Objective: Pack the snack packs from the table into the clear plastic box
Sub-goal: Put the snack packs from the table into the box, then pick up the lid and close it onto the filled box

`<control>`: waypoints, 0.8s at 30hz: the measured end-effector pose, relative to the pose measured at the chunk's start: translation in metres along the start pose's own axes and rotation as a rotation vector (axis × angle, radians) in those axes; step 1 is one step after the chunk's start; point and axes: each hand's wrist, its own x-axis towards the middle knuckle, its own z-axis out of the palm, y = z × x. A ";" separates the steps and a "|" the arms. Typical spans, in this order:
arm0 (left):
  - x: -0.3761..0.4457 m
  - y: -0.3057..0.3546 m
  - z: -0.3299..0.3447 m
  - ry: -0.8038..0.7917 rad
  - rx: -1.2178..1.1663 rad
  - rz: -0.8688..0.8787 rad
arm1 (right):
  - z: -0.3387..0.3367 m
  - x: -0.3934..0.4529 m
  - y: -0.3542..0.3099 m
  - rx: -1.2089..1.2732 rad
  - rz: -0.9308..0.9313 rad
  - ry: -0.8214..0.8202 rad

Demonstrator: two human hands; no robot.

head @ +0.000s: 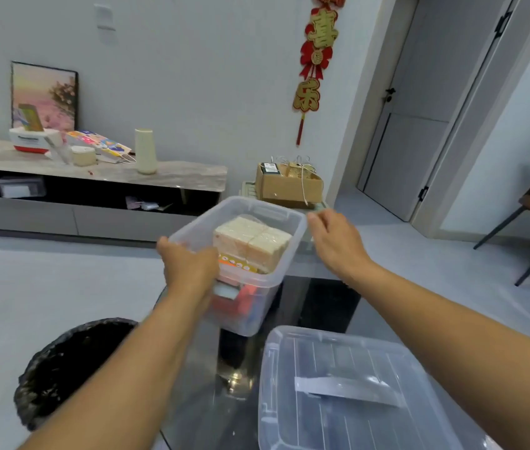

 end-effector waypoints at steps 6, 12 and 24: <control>0.045 0.028 -0.009 -0.435 0.276 0.055 | -0.032 -0.038 0.055 0.048 0.040 -0.176; 0.068 0.045 0.012 -0.662 0.401 0.011 | -0.030 -0.042 0.069 -0.038 0.037 -0.026; -0.014 0.005 0.018 -0.225 0.143 -0.080 | -0.043 -0.049 0.079 0.178 0.151 -0.107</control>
